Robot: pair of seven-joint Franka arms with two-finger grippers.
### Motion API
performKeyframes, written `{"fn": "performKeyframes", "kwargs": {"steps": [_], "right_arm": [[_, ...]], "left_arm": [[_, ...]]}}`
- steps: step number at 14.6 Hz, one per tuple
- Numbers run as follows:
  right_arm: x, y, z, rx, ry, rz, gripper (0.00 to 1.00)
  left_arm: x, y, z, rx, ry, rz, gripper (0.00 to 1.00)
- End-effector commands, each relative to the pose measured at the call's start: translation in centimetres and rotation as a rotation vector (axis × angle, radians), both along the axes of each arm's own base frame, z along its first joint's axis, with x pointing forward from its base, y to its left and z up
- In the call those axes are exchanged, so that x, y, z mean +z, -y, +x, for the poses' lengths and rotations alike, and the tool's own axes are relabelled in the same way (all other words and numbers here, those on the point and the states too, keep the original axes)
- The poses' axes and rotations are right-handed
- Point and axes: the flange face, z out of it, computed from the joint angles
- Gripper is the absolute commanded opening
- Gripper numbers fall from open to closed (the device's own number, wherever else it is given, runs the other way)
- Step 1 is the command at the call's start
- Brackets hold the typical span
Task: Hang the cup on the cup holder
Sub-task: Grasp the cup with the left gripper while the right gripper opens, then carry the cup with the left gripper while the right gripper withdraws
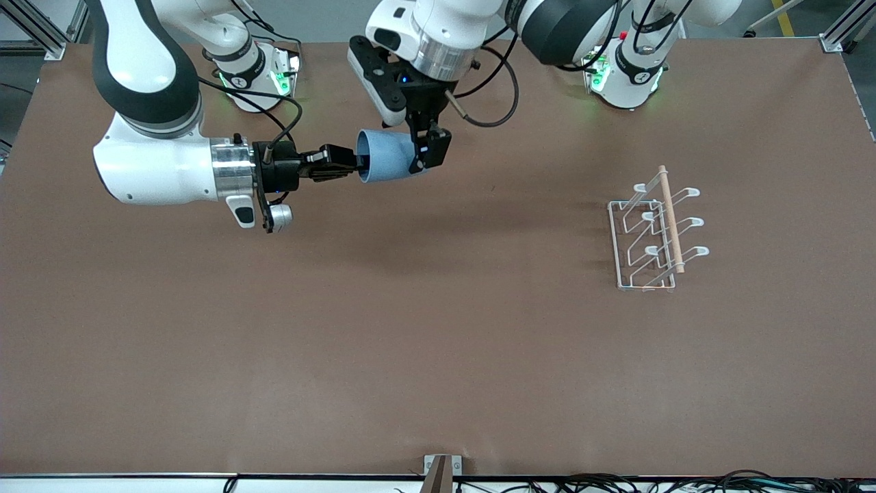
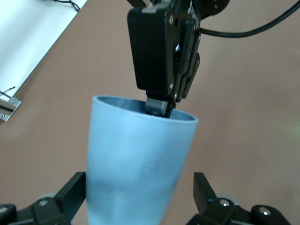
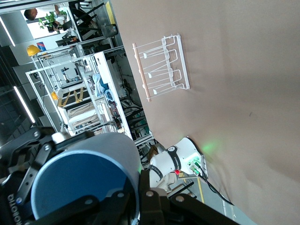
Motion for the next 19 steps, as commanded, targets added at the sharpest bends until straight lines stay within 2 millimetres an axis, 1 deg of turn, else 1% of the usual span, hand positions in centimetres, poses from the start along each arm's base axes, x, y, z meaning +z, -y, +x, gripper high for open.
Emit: {"fn": "performKeyframes", "kwargs": {"steps": [1,3,4,7,8,9,10,11,12,13,15,17,18,19], "right_arm": [[0.4,0.0,-0.3,0.000,0.003,0.031,0.06],[0.4,0.0,-0.3,0.002,0.004,0.032,0.06],[0.4,0.0,-0.3,0.000,0.003,0.031,0.07],[0.4,0.0,-0.3,0.000,-0.002,0.030,0.10],[0.4,0.0,-0.3,-0.002,-0.009,0.029,0.12],[0.4,0.0,-0.3,-0.005,-0.012,0.028,0.18],[0.4,0.2,-0.2,-0.007,-0.014,0.028,0.43],[0.5,0.1,-0.3,-0.004,-0.006,0.028,0.97],[0.6,0.2,-0.2,-0.006,-0.005,0.027,1.00],[0.9,0.3,-0.1,-0.005,0.004,0.023,1.00],[0.8,0.9,0.0,-0.011,0.011,0.012,1.00],[0.1,2.7,0.7,-0.017,0.045,-0.077,1.00],[-0.5,4.0,1.1,-0.020,0.075,-0.164,1.00],[-1.1,6.0,1.6,-0.026,0.104,-0.251,1.00]], "left_arm": [[-0.8,0.9,0.7,-0.028,0.027,-0.001,0.98],[-1.5,1.3,1.1,-0.028,0.035,-0.012,0.95],[-2.1,1.4,1.3,-0.026,0.034,-0.010,0.89],[-2.3,1.4,1.4,-0.028,0.050,0.008,0.55],[-2.2,1.3,1.5,-0.026,0.052,0.010,0.47],[-2.2,1.2,1.6,-0.024,0.051,0.011,0.47],[-2.2,1.0,1.7,-0.021,0.048,0.018,0.47],[-2.1,0.6,2.0,-0.016,0.051,0.022,0.47],[-2.1,0.2,2.3,-0.009,0.050,0.029,0.47],[-2.4,-0.3,2.4,-0.007,0.033,0.057,0.48],[-3.3,-1.1,2.5,-0.008,0.003,0.133,0.48],[-3.4,-3.2,3.5,0.013,-0.011,0.210,0.49],[-3.6,-4.6,4.1,0.026,-0.024,0.262,0.49],[-4.2,-5.5,4.3,0.033,-0.043,0.322,0.49]]}}
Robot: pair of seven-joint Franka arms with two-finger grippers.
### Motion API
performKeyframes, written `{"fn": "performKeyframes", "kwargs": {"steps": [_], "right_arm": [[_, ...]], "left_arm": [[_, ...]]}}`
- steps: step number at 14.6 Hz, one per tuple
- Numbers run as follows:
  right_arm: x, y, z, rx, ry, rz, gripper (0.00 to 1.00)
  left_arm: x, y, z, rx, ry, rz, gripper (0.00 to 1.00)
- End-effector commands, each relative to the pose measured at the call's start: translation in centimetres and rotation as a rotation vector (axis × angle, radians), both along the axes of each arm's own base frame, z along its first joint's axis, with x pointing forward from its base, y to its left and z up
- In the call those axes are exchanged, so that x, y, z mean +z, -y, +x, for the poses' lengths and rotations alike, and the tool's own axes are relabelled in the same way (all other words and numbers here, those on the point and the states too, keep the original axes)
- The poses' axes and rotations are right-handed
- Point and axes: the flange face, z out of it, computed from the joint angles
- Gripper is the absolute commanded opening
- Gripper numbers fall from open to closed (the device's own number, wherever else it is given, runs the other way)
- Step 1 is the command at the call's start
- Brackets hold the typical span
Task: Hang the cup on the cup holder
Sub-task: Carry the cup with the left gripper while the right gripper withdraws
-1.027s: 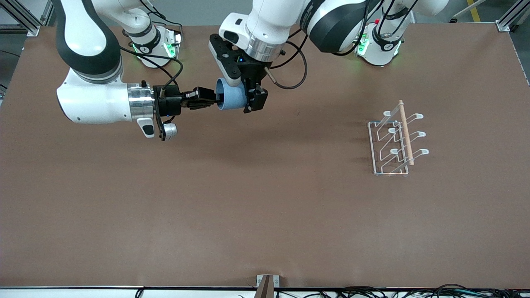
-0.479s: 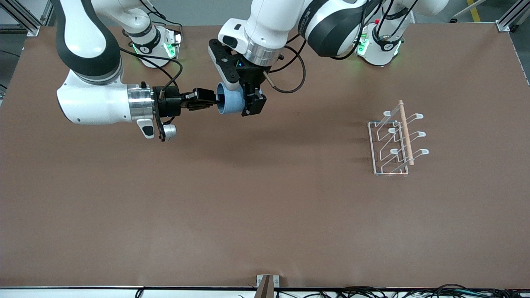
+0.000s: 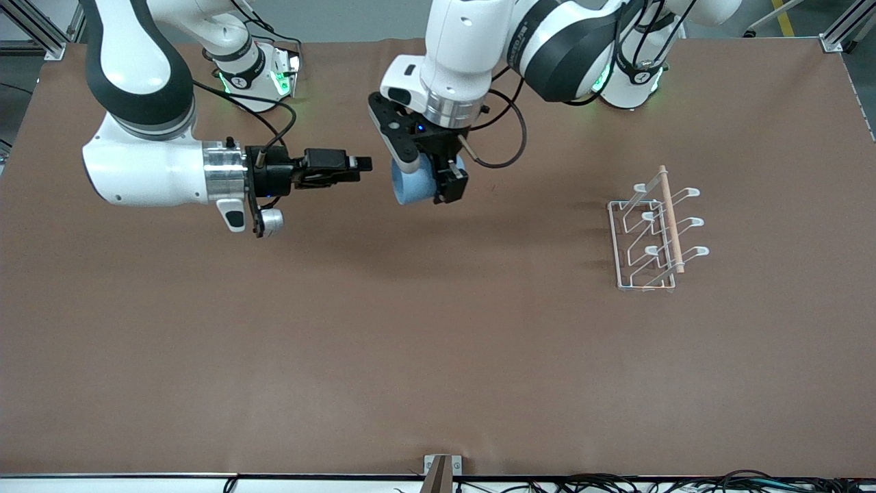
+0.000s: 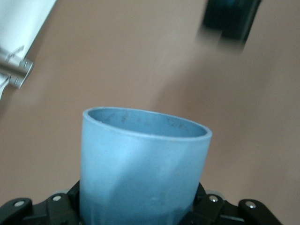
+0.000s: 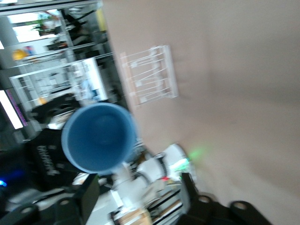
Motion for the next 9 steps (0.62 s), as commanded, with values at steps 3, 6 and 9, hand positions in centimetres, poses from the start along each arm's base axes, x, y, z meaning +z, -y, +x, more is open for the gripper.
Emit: {"fn": "performKeyframes", "kwargs": {"steps": [3,6,9], "right_arm": [[-1.5,9.7,1.8,-0.011,0.097,-0.346,1.00],[-1.7,16.8,2.9,0.001,0.149,-0.591,1.00],[0.7,19.7,3.7,0.046,0.235,-0.788,1.00]], "left_arm": [[-1.0,-4.5,1.3,-0.010,-0.028,0.259,0.49],[-2.7,-9.0,3.8,-0.040,-0.060,0.428,0.49],[-6.0,-11.7,4.9,-0.118,-0.102,0.602,0.49]]}}
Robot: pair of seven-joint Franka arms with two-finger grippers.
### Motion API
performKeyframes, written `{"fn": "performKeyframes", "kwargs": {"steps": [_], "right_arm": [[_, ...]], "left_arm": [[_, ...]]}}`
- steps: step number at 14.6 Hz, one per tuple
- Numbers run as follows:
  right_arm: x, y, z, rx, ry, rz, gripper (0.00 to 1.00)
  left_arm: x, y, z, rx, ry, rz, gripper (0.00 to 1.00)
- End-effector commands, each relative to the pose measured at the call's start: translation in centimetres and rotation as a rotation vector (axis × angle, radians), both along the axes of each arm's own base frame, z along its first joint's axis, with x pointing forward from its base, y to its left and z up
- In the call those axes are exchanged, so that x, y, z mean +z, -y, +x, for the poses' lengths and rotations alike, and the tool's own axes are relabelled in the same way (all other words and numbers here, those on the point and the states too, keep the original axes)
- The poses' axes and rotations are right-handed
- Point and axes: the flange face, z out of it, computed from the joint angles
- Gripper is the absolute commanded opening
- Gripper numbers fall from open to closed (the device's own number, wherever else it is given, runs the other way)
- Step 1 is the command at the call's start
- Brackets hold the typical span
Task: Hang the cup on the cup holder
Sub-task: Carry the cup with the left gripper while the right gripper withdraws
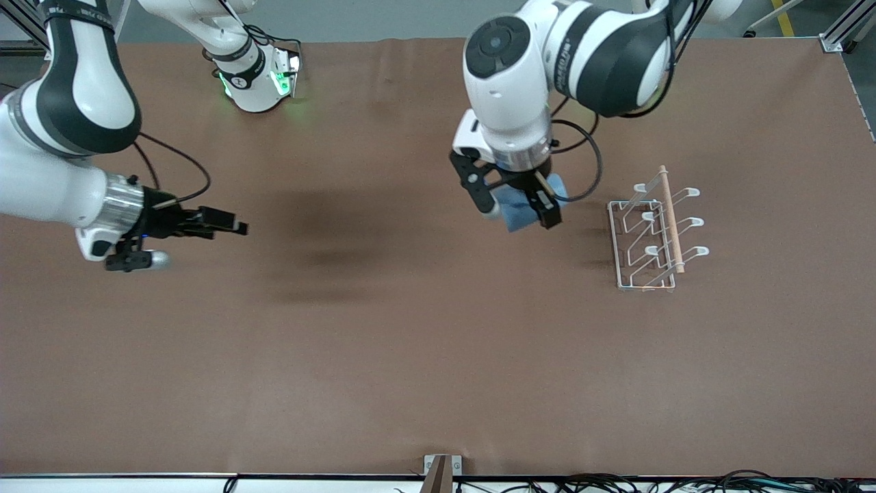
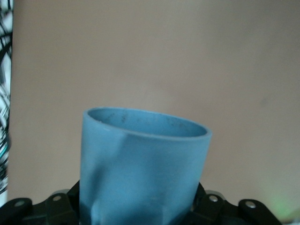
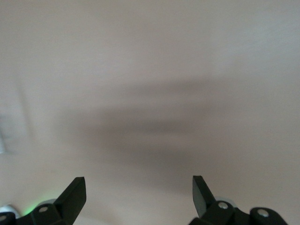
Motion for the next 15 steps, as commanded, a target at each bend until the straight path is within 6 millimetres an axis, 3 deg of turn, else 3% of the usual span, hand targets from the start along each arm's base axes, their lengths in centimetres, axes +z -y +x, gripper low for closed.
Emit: {"fn": "performKeyframes", "kwargs": {"steps": [1,3,6,8,12,14,15], "right_arm": [[4.0,0.7,0.4,0.058,0.082,-0.170,1.00],[8.1,1.6,1.4,0.073,0.163,-0.255,1.00],[14.3,4.5,2.4,0.024,0.278,-0.274,1.00],[17.3,5.1,2.2,0.013,0.319,-0.279,1.00],[21.6,5.0,-0.3,0.025,0.225,-0.287,1.00],[24.5,5.4,-3.6,0.007,0.211,-0.336,0.98],[24.7,5.4,-4.6,0.009,0.205,-0.343,0.98]], "left_arm": [[-2.9,-1.9,0.5,-0.069,-0.049,0.140,0.50],[-5.2,-3.9,1.2,-0.136,-0.086,0.239,0.50],[-7.9,-6.9,2.1,-0.252,-0.147,0.388,0.50],[-10.0,-9.1,2.5,-0.311,-0.188,0.498,0.50],[-13.9,-10.6,0.7,-0.400,-0.227,0.696,0.50],[-15.6,-11.2,0.3,-0.430,-0.239,0.766,0.50],[-16.4,-11.7,0.2,-0.437,-0.248,0.788,0.50]]}}
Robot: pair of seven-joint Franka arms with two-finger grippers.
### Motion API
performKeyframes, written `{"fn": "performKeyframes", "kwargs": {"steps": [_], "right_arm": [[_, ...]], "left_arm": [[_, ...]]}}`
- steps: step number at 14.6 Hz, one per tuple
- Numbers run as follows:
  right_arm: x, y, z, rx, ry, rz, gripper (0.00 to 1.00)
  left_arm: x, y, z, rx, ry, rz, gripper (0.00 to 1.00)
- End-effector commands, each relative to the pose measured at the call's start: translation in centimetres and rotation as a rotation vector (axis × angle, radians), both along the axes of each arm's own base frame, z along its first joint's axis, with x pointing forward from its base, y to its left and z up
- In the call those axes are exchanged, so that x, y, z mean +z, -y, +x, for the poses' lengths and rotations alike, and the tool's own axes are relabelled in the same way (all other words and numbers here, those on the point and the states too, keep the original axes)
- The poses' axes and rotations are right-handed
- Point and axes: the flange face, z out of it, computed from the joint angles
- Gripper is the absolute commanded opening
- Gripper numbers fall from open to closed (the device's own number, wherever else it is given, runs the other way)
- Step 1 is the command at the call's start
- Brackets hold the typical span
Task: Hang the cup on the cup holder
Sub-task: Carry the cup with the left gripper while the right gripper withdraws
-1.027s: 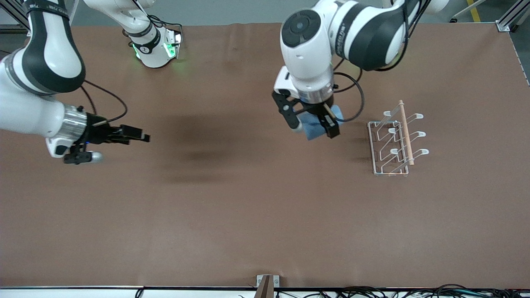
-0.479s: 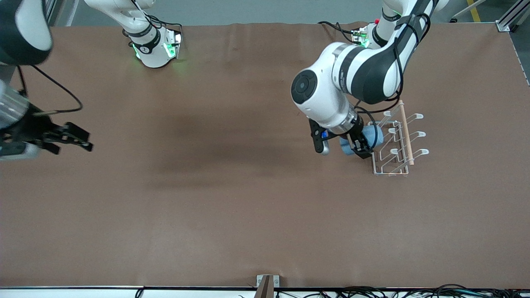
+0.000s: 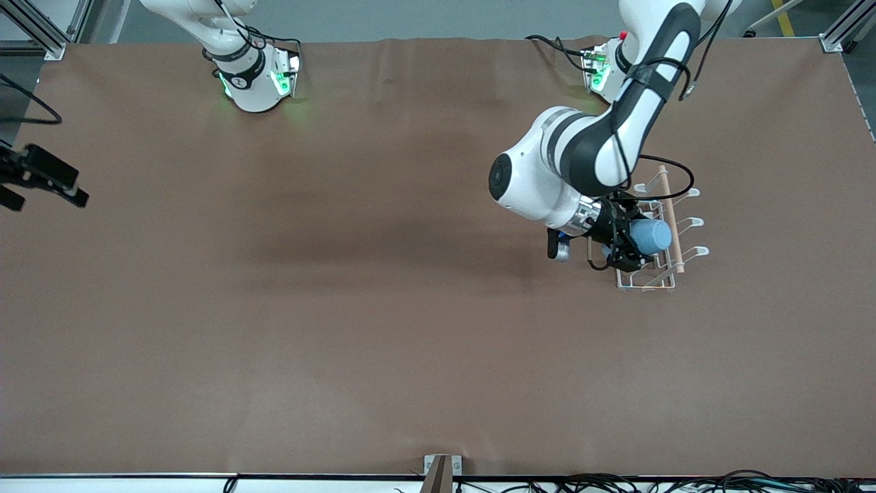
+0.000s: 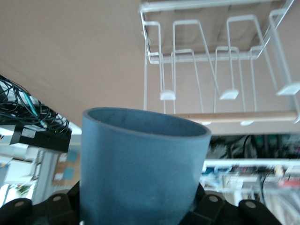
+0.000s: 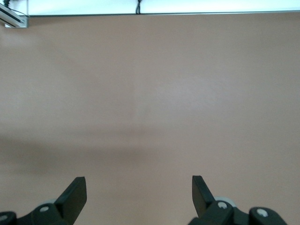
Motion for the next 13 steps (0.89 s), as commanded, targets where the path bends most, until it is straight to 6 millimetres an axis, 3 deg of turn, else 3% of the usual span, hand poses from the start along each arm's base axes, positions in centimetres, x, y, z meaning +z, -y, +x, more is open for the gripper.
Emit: {"fn": "performKeyframes", "kwargs": {"steps": [1,5,9,13], "right_arm": [[2.0,0.2,-3.8,-0.029,-0.005,-0.037,0.98],[0.9,-0.7,-4.3,-0.020,-0.040,-0.038,0.99],[0.8,-3.5,-4.2,-0.031,-0.044,-0.034,0.99],[0.9,-3.8,-4.2,-0.035,-0.038,-0.030,0.99]], "left_arm": [[-1.1,-1.3,-1.0,-0.045,-0.017,0.088,0.50],[-2.9,-3.0,-1.3,-0.049,-0.038,0.198,0.50],[-5.5,-4.1,-0.7,-0.053,-0.052,0.249,0.50],[-6.5,-5.9,0.3,-0.024,-0.027,0.265,0.50]]}}
